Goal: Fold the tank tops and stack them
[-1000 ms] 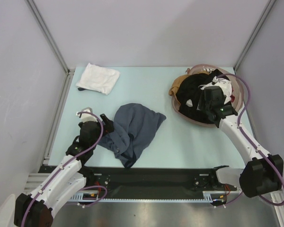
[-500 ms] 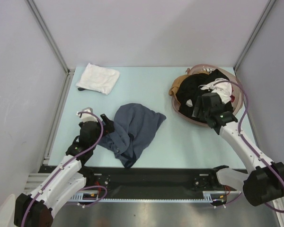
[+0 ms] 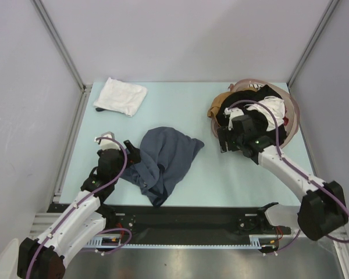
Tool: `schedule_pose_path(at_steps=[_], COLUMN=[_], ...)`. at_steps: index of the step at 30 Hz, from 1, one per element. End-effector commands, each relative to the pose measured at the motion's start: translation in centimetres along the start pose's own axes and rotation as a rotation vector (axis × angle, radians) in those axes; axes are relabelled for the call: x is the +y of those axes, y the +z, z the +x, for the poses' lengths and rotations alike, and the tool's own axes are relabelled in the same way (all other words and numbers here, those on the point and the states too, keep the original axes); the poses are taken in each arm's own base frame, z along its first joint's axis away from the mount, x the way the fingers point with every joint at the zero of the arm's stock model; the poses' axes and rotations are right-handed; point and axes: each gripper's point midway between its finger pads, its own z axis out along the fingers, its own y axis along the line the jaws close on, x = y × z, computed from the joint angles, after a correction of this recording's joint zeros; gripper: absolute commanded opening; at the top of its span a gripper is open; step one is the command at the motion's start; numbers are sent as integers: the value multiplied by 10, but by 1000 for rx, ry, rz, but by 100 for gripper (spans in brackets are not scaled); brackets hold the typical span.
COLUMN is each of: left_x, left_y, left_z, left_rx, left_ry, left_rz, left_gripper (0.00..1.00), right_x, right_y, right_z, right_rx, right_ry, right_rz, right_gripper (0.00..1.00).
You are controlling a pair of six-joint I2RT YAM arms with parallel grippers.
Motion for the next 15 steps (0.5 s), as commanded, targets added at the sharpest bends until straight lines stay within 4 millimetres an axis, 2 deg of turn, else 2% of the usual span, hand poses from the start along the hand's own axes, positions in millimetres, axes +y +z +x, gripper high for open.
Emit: schedule_pose_path(at_steps=[1,3,4,5,6,8,9,10,12,13,15], left_x=[-12,-13,-13,-13,-13,-13,-13,-14,-14,-15,-15], left_y=[-2,-1,-1,-1,-1,0,0,0,0,0,1], left_z=[-16,-15,-14,-14,-14,-13,-13,-13,-12,-12,-11], left_rx=[-51,-46,-46,-43,-43,-40,-41,-41,-38,-37,-35], left_ry=[0,4,4,3,1,3,5,3,4,2,2], left_rz=[48,50,52,51,54,53,54,54,56,61,61], left_gripper=[100,100,100,100,100,100,100,100,100,100,100], right_x=[20,29,29,28,20,7,2,-12,-23,-40,-44], right_y=[11,17,26,30,35,44,45,48,48,51,59], right_z=[-21,-18,-11,-14,-13,-3,-5,-9,-16,-28,-40], right_rx=[-28,-6,28,39,58,124,128,119,78,36,7], right_ry=[-156,-198,-231,-237,-242,-257,-250,-217,-178,-134,-86], right_rz=[-97,-132,-129,-118,-69,-34,-24,7,10,29,-2], right_gripper=[79,73,65,55,33,15,5,4,1,0,0])
